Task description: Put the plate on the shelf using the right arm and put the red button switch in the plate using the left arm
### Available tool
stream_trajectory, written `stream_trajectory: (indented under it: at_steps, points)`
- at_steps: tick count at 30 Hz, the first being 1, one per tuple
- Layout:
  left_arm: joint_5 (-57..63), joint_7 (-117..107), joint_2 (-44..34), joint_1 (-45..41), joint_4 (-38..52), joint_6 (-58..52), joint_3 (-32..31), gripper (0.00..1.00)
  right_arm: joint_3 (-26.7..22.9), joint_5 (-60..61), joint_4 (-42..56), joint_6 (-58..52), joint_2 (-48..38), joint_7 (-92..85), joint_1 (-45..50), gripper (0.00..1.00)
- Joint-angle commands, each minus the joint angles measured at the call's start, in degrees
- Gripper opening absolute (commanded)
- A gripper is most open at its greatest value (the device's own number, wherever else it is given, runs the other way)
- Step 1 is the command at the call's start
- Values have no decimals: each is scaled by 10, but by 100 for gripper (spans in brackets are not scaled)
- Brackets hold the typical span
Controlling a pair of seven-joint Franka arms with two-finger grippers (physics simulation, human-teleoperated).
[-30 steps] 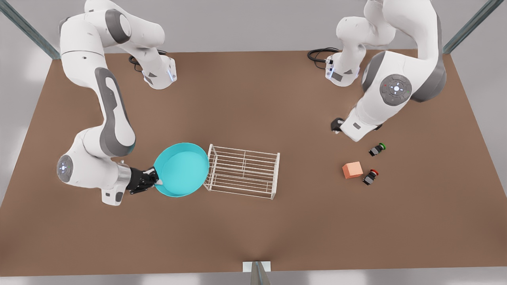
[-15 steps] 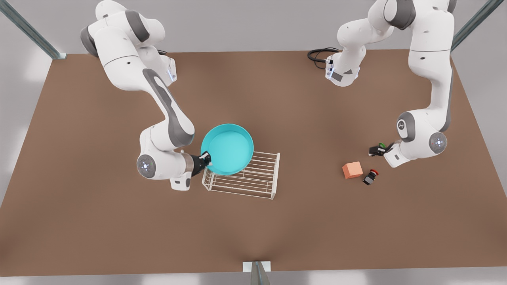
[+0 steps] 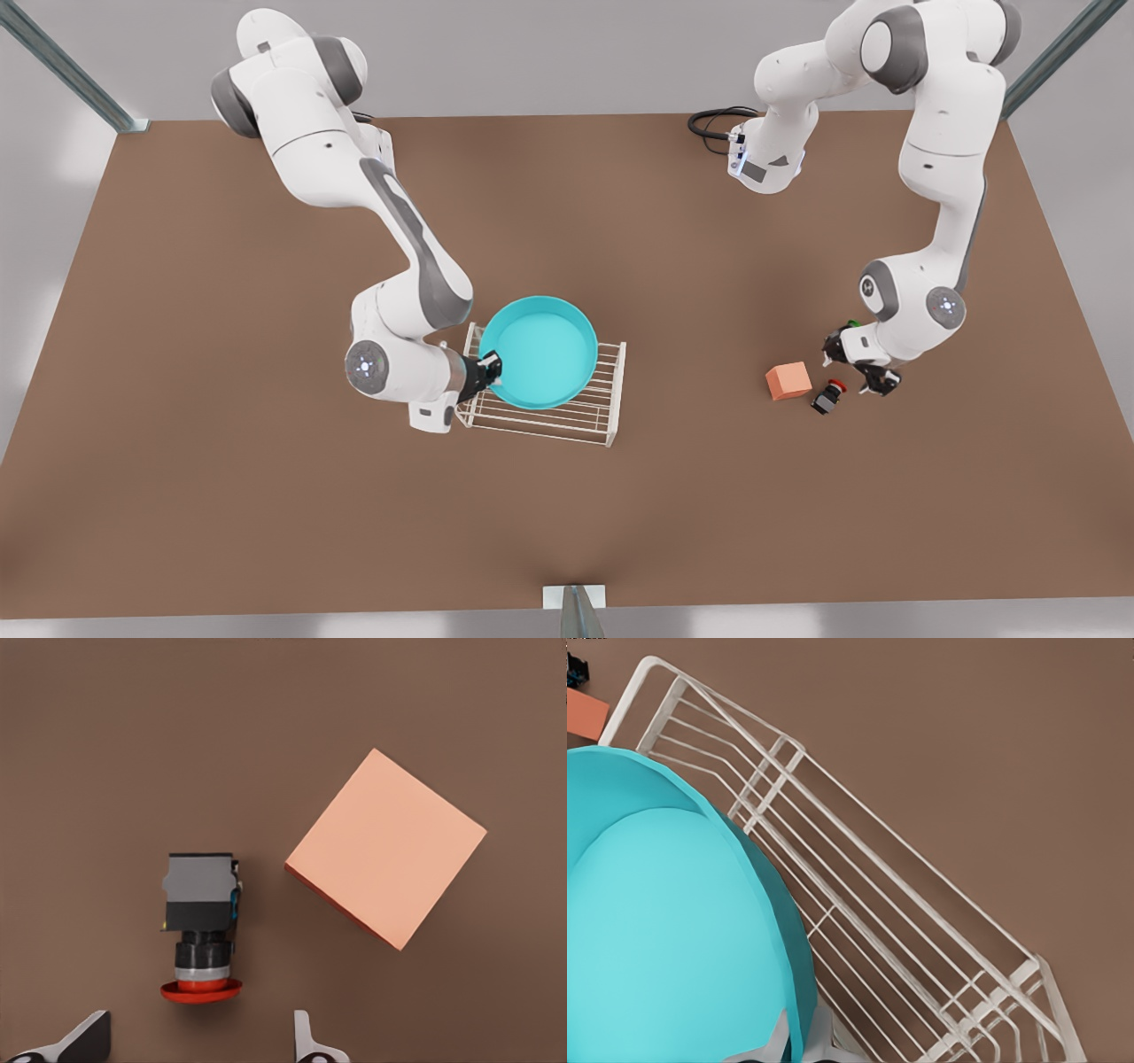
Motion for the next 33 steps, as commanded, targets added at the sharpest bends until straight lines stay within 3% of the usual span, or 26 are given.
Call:
stream_trajectory:
  at_steps: [1,2,3,4,6,8,9,10,11,12,13,14,27,30,33]
  points:
    - [0,237,7,-2,5,36,-1,100,-2,-1,0,16,1,68,2,33]
    - [0,237,15,-1,10,43,-1,100,-2,6,1,16,0,89,2,82]
    - [0,237,23,-1,11,49,-1,100,-4,16,1,13,-3,95,1,100]
    - [-1,236,29,-2,12,56,-1,100,-6,16,1,7,-10,93,-2,100]
    - [-2,231,36,-2,13,64,-2,100,-57,10,36,-54,-51,92,-3,100]
    - [-3,223,36,-3,13,65,-2,100,-143,-43,108,-152,-98,92,-4,100]
    - [-3,223,35,-3,13,65,-2,100,-151,-197,101,-160,-132,93,-1,100]
    - [-4,222,35,-4,13,65,-2,100,-154,-346,100,-238,-134,89,-1,100]
    - [-4,218,35,-4,13,65,-2,100,-158,-340,86,-265,-135,68,-41,100]
    - [-4,214,35,-4,12,65,-2,100,-155,-227,48,-213,-143,53,-98,100]
    - [-4,213,35,-4,11,65,-2,100,-155,-223,-48,-143,-192,43,-99,100]
    - [-4,208,35,-4,8,64,-2,100,-150,-226,-267,16,-310,45,-98,100]
    - [-2,67,33,-25,2,57,-2,100,-155,-245,-256,-17,-303,62,-104,100]
    - [-1,67,35,-25,6,57,-1,90,-155,-245,-255,-17,-302,61,-104,100]
    - [-1,60,38,-26,7,57,-1,90,-155,-245,-255,-17,-302,61,-104,100]
